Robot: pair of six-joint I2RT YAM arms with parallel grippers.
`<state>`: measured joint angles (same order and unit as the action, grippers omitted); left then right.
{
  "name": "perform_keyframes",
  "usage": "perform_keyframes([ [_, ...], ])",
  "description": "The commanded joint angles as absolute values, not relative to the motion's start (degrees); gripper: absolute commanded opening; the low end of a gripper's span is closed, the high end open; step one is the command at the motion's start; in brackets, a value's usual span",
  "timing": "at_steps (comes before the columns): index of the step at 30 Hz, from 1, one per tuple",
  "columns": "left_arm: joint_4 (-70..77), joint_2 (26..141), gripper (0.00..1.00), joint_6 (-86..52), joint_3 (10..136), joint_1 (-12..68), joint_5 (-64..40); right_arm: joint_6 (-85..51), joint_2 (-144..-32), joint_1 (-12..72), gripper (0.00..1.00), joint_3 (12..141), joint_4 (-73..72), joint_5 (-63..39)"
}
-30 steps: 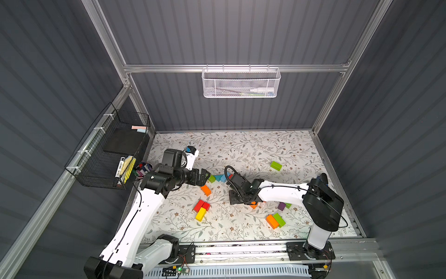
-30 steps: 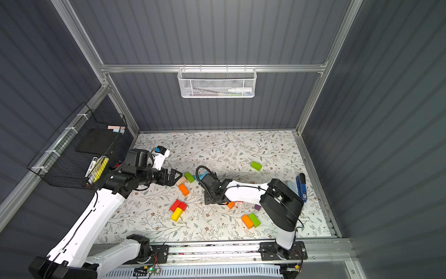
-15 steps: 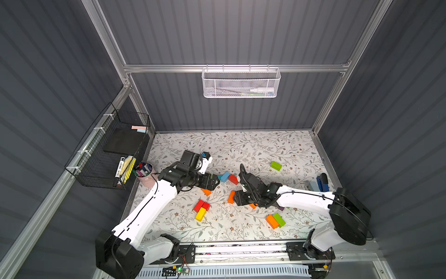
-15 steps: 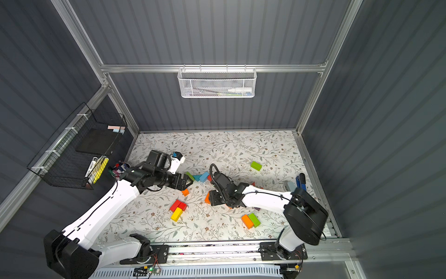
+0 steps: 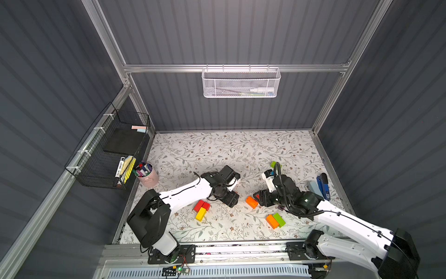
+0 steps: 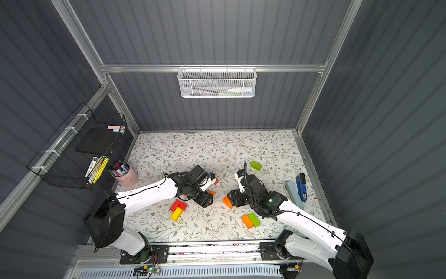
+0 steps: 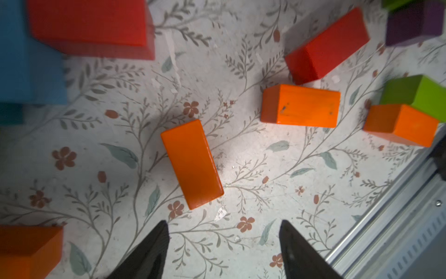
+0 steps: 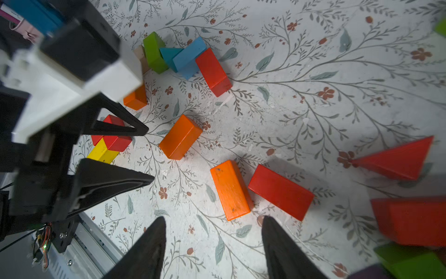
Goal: Assemble a heart with building blocks
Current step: Assemble the building block at the center of the board.
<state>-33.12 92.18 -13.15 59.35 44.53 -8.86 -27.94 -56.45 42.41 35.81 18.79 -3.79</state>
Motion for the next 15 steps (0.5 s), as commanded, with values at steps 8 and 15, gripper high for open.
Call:
perform_keyframes([
  [8, -30.0, 97.8, 0.67, -13.5, 61.0, 45.0, 0.5, -23.7, -48.9, 41.4, 0.77, 32.2, 18.9, -11.8],
  [15, -28.6, 99.6, 0.55, -12.2, 61.7, 45.0, 0.2, -22.8, -46.8, 41.3, 0.89, 31.6, 20.7, -9.8],
])
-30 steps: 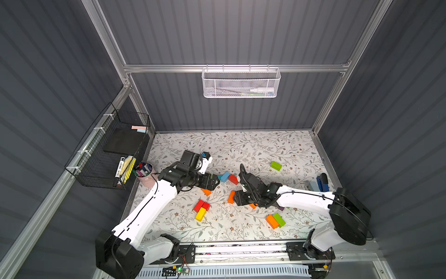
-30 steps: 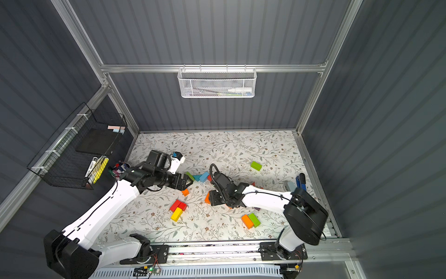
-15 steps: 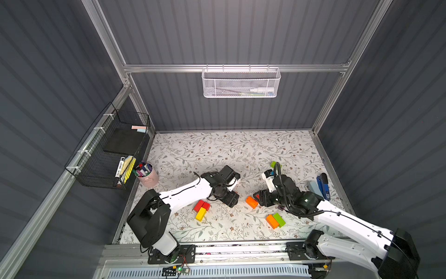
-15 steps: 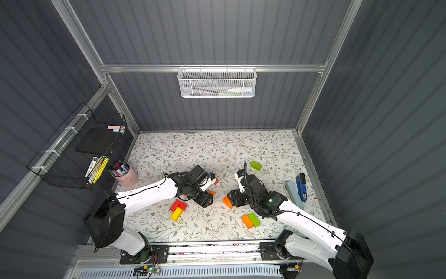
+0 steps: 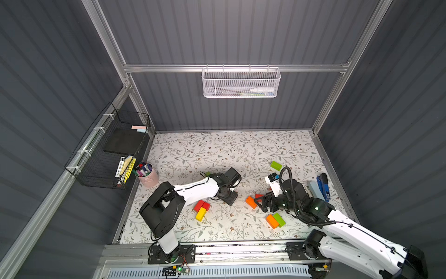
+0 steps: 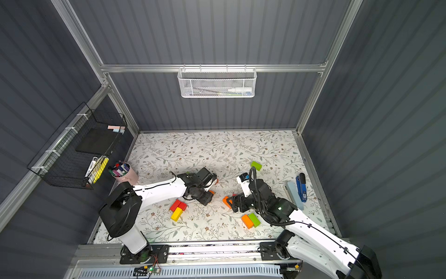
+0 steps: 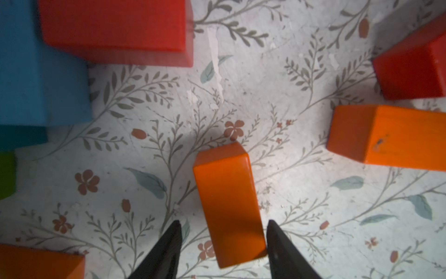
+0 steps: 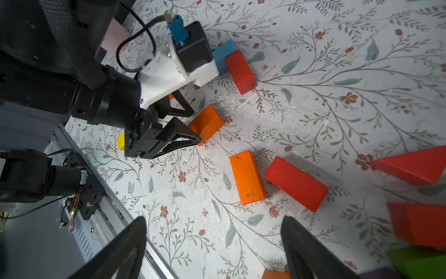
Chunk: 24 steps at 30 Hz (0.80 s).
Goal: Assemble a heart with building blocks
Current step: Assemble the building block at the center of the board.
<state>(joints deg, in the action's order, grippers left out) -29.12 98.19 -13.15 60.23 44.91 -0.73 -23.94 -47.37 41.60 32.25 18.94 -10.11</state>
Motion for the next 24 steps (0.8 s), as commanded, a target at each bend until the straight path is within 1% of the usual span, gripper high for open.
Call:
perform_keyframes([
  [1, -28.5, 99.7, 0.53, -11.9, 61.7, 45.0, 0.2, -22.8, -46.8, 41.3, 0.89, 31.7, 20.8, -9.5],
  [4, -27.7, 99.7, 0.43, -10.9, 61.6, 45.0, 0.6, -22.8, -46.9, 41.3, 0.89, 31.5, 20.9, -8.9],
  [6, -27.2, 100.1, 0.38, -10.5, 61.8, 45.0, 0.9, -22.8, -46.9, 41.3, 0.89, 31.4, 20.9, -8.6],
  [8, -27.0, 100.7, 0.30, -10.5, 62.3, 45.0, 1.5, -22.7, -46.9, 41.2, 0.89, 31.5, 21.0, -8.4],
  [10, -27.4, 101.0, 0.27, -10.5, 62.9, 44.9, 2.1, -22.6, -47.0, 41.2, 0.89, 31.4, 21.1, -8.1],
  [12, -28.6, 101.6, 0.26, -10.5, 63.8, 45.0, 1.5, -22.6, -47.0, 41.2, 0.88, 31.3, 21.3, -7.9],
  [24, -30.5, 106.7, 0.25, -15.3, 68.6, 44.8, 5.9, -23.0, -47.1, 41.2, 0.88, 31.0, 21.8, -7.1],
])
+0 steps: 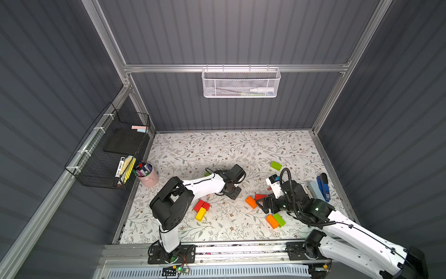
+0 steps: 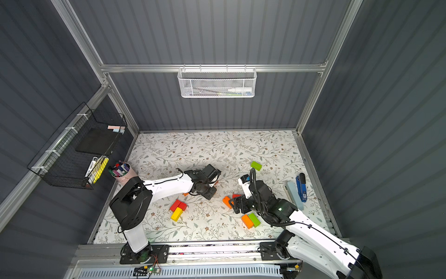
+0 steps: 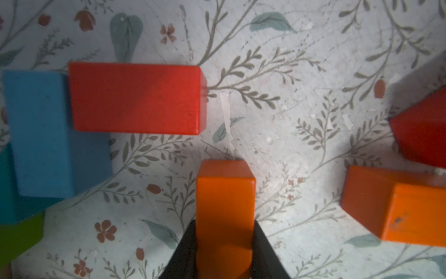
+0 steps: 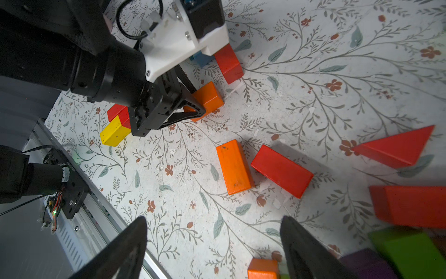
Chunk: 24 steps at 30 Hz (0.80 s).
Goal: Assemble a heart with building blocks
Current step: Assemble the building block at the center of the board.
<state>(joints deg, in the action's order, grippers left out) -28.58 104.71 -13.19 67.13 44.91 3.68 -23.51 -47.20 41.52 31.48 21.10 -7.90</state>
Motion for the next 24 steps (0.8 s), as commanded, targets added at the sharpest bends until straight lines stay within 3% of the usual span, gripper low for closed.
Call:
perform_keyframes([
  [1, -30.6, 107.1, 0.25, -15.7, 68.8, 44.9, 6.1, -23.0, -47.1, 41.2, 0.88, 31.0, 21.8, -7.1],
  [24, -30.9, 108.5, 0.23, -17.1, 69.6, 42.2, 6.5, -22.8, -48.2, 41.1, 0.87, 30.8, 21.8, -6.4],
])
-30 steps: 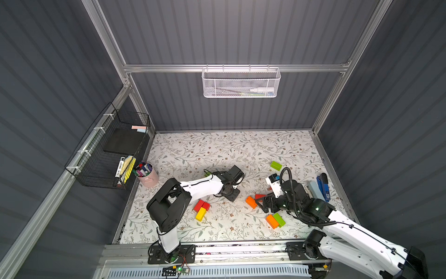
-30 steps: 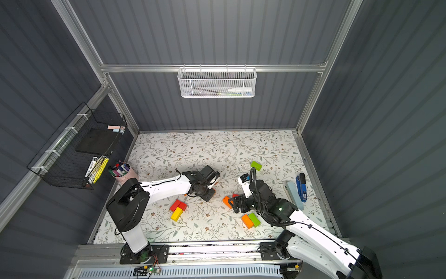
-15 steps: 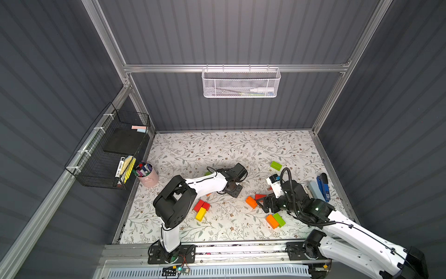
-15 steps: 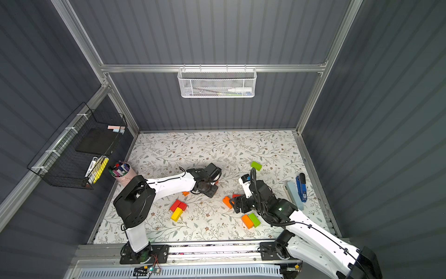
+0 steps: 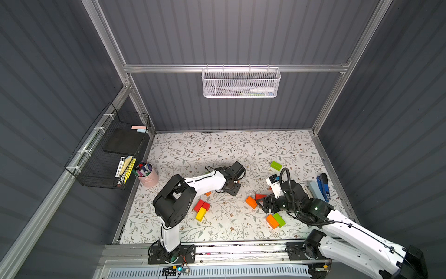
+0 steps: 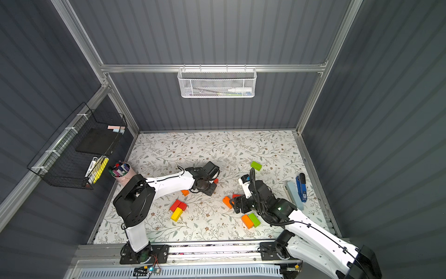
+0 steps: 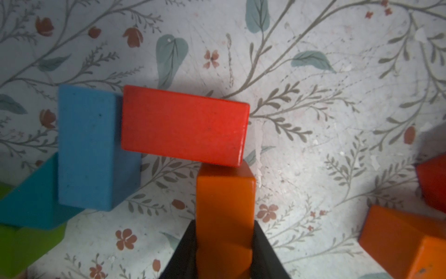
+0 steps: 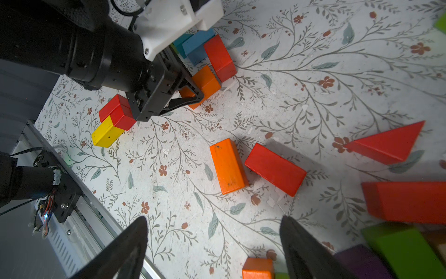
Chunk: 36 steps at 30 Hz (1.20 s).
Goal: Assemble a heart with building blocks
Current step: Assemble the building block at the center of the board.
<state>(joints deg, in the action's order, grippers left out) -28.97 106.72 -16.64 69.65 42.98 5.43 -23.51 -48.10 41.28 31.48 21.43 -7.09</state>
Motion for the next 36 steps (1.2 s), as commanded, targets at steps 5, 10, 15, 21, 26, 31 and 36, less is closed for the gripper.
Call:
perform_keyframes([
  [5, -30.6, 108.9, 0.23, -16.8, 69.8, 41.8, 6.2, -22.8, -48.6, 41.1, 0.87, 30.9, 21.6, -6.4],
  [10, -30.3, 108.9, 0.26, -16.3, 70.0, 41.7, 6.2, -22.8, -49.2, 41.1, 0.87, 30.9, 21.3, -6.6],
  [15, -30.1, 109.2, 0.27, -15.5, 70.0, 41.6, 6.3, -22.8, -49.4, 41.1, 0.87, 30.9, 21.2, -6.6],
  [21, -29.9, 109.4, 0.27, -13.7, 70.3, 41.5, 6.8, -22.7, -49.5, 41.2, 0.87, 30.9, 21.1, -6.6],
  [26, -29.9, 109.3, 0.27, -12.7, 70.6, 41.3, 7.3, -22.7, -49.8, 41.1, 0.87, 30.9, 20.8, -6.7],
  [31, -29.8, 109.4, 0.27, -12.6, 70.6, 41.1, 7.1, -22.8, -50.2, 41.2, 0.87, 30.8, 20.7, -6.9],
  [36, -29.6, 109.1, 0.38, -12.6, 70.3, 41.1, 6.1, -22.7, -50.2, 41.1, 0.88, 30.8, 20.7, -6.9],
])
